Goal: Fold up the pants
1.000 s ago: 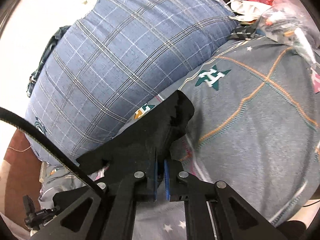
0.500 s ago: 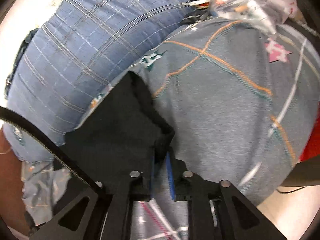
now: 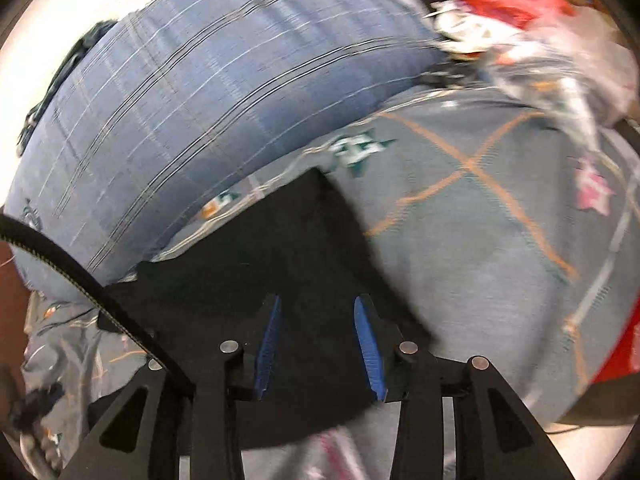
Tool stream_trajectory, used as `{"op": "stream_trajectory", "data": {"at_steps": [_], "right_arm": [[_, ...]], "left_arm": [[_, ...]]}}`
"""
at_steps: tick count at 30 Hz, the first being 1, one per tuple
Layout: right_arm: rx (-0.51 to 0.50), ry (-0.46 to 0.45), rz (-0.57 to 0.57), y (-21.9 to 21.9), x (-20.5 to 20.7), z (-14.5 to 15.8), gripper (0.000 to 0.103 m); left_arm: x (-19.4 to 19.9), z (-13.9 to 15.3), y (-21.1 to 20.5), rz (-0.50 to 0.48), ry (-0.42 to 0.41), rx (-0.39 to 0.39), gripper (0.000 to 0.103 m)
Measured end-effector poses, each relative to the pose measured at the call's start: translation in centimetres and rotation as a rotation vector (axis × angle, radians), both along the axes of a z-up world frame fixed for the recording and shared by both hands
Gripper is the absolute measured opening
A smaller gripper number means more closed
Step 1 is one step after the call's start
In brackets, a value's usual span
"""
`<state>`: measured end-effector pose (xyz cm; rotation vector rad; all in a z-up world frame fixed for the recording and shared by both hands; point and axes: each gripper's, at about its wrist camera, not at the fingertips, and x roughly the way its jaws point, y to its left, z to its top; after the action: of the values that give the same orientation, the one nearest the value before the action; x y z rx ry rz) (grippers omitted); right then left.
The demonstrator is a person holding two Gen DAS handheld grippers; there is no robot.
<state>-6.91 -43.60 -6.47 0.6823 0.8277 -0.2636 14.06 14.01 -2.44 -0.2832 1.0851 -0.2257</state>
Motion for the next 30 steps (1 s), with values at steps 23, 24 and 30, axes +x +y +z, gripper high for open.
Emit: {"op": "stream_trajectory", "data": {"at_steps": [23,24,30], "right_arm": [[-0.185,0.270,0.764,5.0,27.0,-5.7,0.064],[-0.188,0.275,0.775,5.1,27.3,-6.0,0.064],[-0.244,0.267,0.817,6.6,28.1,-6.5,0.072]], "left_arm": [[20.6,-8.0,-7.4,-0.138,0.088,0.045,0.063],[20.9,-8.4,-8.0,-0.156,0.096,0.053,0.063],[20.6,-8.9,-11.9,-0.271,0.069,0.166,0.072]]}}
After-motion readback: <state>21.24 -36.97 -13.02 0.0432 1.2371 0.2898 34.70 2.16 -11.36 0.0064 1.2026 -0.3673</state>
